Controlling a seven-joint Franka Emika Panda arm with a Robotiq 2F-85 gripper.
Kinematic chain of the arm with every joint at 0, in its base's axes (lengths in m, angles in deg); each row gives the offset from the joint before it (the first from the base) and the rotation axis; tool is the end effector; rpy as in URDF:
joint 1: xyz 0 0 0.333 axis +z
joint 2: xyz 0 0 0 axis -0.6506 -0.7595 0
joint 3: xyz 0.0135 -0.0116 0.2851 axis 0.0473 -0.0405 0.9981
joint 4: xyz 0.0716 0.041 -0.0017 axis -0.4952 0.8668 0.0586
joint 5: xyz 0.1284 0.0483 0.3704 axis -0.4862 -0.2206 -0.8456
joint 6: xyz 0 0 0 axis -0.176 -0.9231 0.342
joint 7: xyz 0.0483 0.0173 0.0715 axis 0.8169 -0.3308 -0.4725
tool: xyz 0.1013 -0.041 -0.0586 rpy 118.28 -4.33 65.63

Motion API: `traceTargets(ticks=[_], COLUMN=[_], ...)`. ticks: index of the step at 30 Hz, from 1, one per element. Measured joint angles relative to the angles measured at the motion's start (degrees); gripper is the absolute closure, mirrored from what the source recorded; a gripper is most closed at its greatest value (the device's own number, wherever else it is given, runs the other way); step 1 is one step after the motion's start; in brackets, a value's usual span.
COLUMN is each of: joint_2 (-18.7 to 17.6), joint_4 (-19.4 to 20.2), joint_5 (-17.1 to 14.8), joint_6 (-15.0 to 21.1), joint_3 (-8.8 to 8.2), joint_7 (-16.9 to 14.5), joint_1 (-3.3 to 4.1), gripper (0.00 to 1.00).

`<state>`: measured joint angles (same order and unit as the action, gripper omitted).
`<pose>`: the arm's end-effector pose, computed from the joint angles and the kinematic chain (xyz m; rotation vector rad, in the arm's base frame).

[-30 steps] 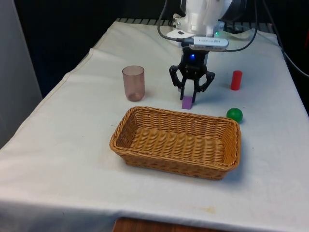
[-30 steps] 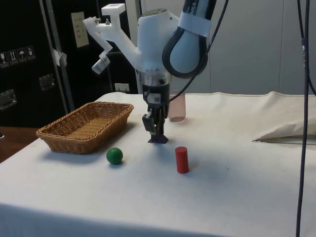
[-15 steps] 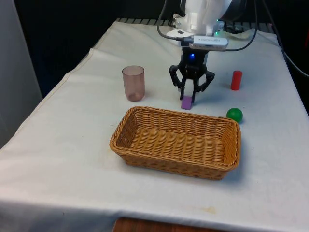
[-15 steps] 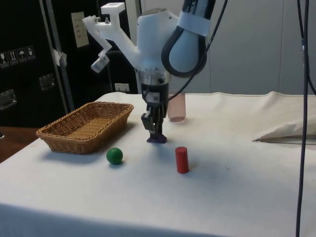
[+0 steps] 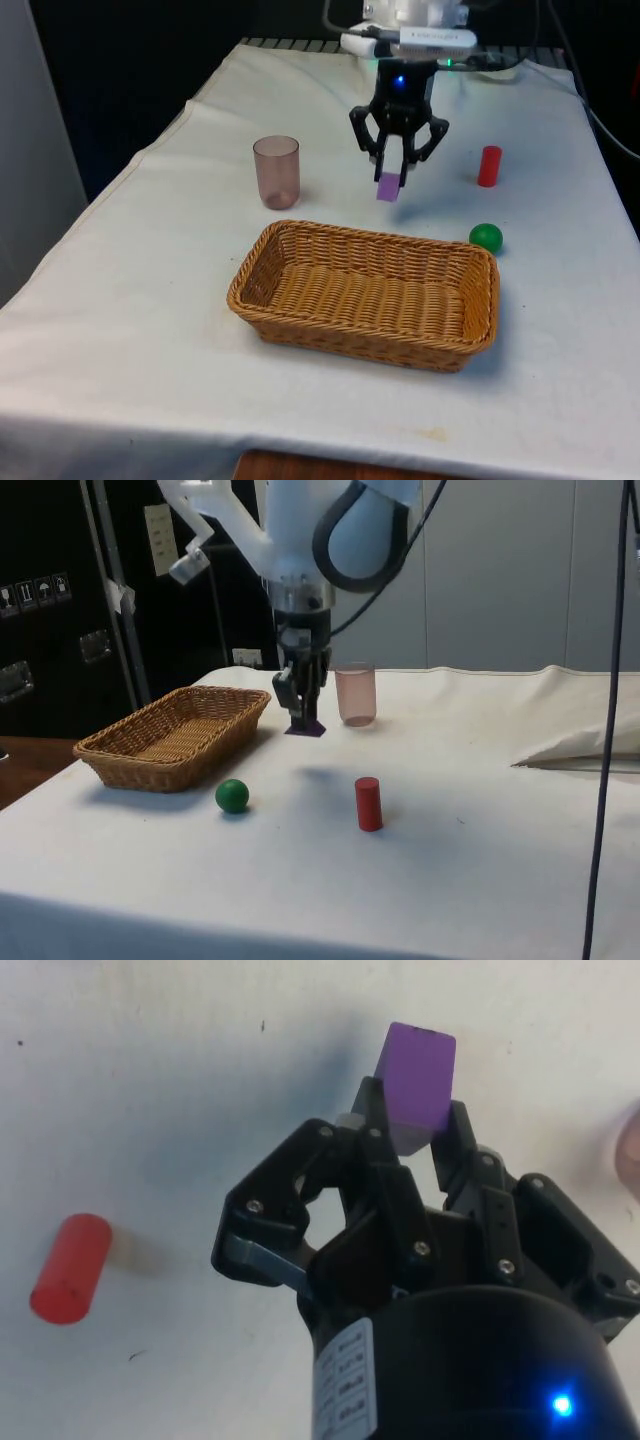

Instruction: Pick up the triangular block and place it into the basket.

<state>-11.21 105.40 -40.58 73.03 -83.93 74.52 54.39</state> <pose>0.5163 0.0005 0.1823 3.0434 -0.1679 0.2256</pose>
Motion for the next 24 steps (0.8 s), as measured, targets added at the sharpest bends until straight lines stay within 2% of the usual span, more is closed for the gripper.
traceTargets(ticks=[4, 12, 15, 20, 24], joint_2=[0.8, 4.0, 4.4, 4.6, 4.4], joint_4=[-0.3, -3.4, -4.1, -7.8, -10.0], joint_5=[0.0, 0.2, 0.2, 0.2, 0.2], joint_6=[-1.0, -6.8, -7.7, -11.3, -12.9], joint_3=[0.0, -0.11, -0.11, -0.17, -0.29], joint_7=[0.0, 0.0, 0.0, 0.0, -0.1], joint_1=[0.0, 0.0, 0.0, 0.0, 0.0], gripper=[0.67, 0.67, 0.67, 0.67, 0.67])
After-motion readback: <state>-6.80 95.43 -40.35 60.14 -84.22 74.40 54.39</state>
